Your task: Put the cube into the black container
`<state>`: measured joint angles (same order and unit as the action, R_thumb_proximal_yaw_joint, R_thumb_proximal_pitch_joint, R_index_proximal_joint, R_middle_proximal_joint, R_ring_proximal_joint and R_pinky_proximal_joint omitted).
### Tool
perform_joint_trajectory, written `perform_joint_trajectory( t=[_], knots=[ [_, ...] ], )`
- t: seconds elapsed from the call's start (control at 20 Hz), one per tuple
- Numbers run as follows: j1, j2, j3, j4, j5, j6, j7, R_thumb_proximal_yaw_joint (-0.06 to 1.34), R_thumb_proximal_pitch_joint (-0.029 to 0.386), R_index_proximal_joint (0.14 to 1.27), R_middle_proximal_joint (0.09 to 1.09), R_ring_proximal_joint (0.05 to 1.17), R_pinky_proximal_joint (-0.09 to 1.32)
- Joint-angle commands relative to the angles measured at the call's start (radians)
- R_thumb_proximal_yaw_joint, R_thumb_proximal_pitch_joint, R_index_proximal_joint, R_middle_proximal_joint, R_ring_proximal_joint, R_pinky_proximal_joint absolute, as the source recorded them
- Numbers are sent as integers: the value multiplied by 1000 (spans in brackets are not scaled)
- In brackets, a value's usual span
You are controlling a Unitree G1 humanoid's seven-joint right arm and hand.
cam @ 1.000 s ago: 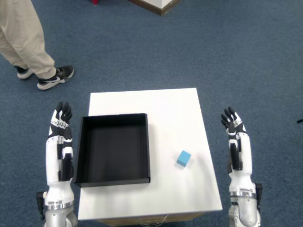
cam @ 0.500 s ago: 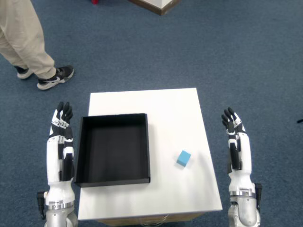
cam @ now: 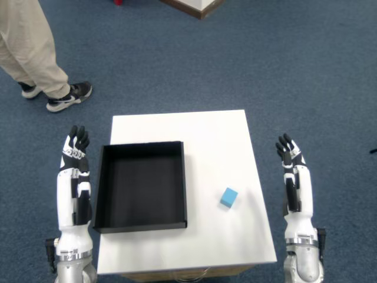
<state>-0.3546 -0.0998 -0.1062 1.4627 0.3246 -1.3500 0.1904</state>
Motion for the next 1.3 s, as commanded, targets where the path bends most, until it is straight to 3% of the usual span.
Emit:
perform_joint_trajectory(
  t=[0.05, 0.1, 0.2, 0.5, 0.6, 0.8, 0.95, 1.05, 1.3],
  knots=[
    [-40, -15, 3, -33, -17, -65, -14, 0, 129, 189, 171, 208, 129],
    [-39, -25, 12, -24, -35, -77, -21, 62, 162, 200, 172, 210, 128],
    [-37, -46, 31, -5, -72, -102, -50, 332, 240, 275, 213, 231, 141],
    [-39, -72, 86, 25, -169, -134, -152, 419, 248, 287, 239, 259, 154],
    [-41, -93, 121, 35, -217, -131, -194, 423, 242, 283, 237, 255, 124],
    [-54, -142, 224, 38, -352, -71, -361, 437, 147, 286, 236, 251, 118],
    [-62, -172, 308, 20, -462, 19, -515, 380, 109, 291, 233, 247, 137],
    [-69, -192, 386, -9, -566, 111, -660, 357, 80, 294, 229, 246, 154],
    [-65, -222, 558, -104, -835, 322, -1051, 370, 62, 298, 227, 249, 174]
  ],
)
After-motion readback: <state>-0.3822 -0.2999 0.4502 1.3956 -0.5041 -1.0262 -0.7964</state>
